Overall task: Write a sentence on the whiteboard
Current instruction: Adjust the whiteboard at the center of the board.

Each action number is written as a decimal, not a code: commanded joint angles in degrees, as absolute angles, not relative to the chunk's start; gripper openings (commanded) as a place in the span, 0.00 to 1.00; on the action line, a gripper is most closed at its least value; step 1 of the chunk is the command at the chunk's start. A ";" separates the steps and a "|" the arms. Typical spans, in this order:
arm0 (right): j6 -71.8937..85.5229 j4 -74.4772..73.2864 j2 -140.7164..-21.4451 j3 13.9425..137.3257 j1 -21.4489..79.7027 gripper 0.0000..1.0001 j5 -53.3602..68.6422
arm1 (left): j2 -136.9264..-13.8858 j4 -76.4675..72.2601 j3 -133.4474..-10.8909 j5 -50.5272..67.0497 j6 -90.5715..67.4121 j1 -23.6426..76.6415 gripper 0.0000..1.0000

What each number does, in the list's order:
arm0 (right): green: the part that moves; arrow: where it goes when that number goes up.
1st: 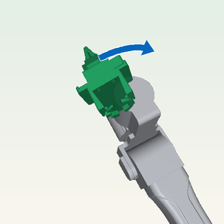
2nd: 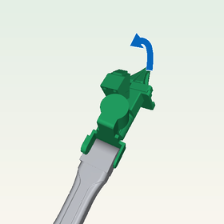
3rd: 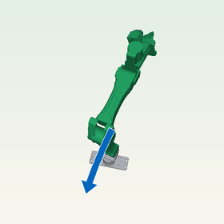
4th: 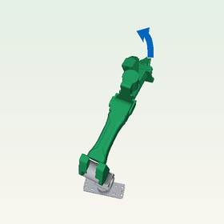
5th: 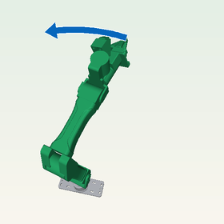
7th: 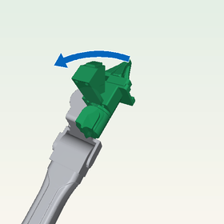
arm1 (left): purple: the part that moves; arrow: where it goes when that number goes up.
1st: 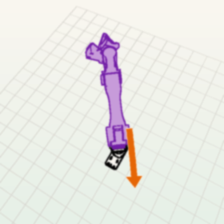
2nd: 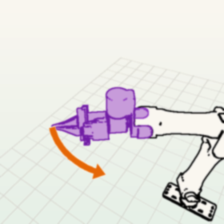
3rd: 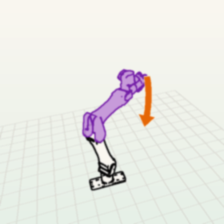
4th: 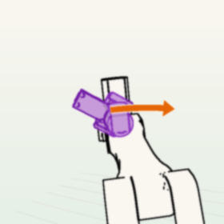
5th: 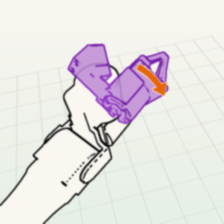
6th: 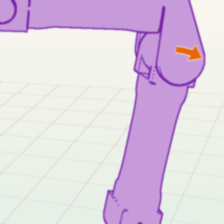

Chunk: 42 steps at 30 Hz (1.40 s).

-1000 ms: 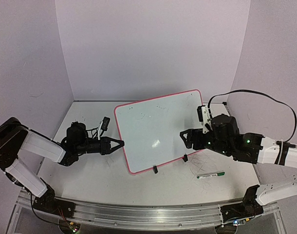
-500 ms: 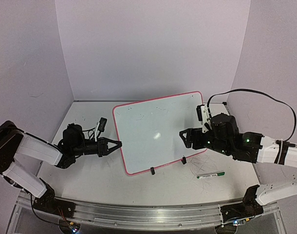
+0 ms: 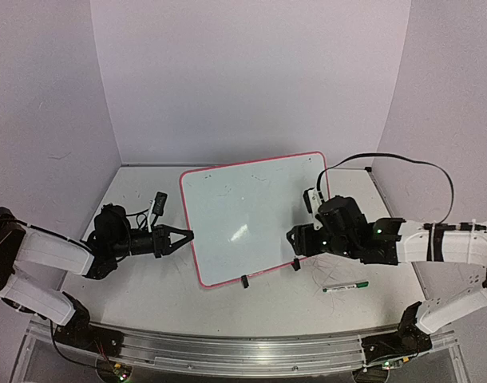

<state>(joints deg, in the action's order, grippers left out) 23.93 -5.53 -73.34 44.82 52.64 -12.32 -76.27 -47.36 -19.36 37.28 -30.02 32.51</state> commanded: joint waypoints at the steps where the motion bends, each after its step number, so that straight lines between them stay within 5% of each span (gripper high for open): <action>1: 23.89 -5.55 -79.50 42.43 52.72 0.63 -11.37 | -75.40 -50.59 -18.42 35.81 -30.86 31.82 0.00; 8: 25.16 3.07 -86.05 38.88 52.70 0.56 -11.42 | -74.16 -50.60 -16.07 33.55 -30.75 31.82 0.00; 16: 26.84 6.52 -92.67 39.84 52.70 0.37 -12.82 | -73.42 -50.50 -15.41 33.07 -31.01 31.82 0.00; 25: 31.10 6.60 -91.59 37.67 52.72 0.01 -20.90 | -71.39 -50.47 -13.89 31.62 -31.53 31.82 0.00; 42: 29.90 7.17 -89.15 35.20 52.58 0.00 -24.43 | -74.89 -50.37 -15.71 35.03 -33.53 31.85 0.02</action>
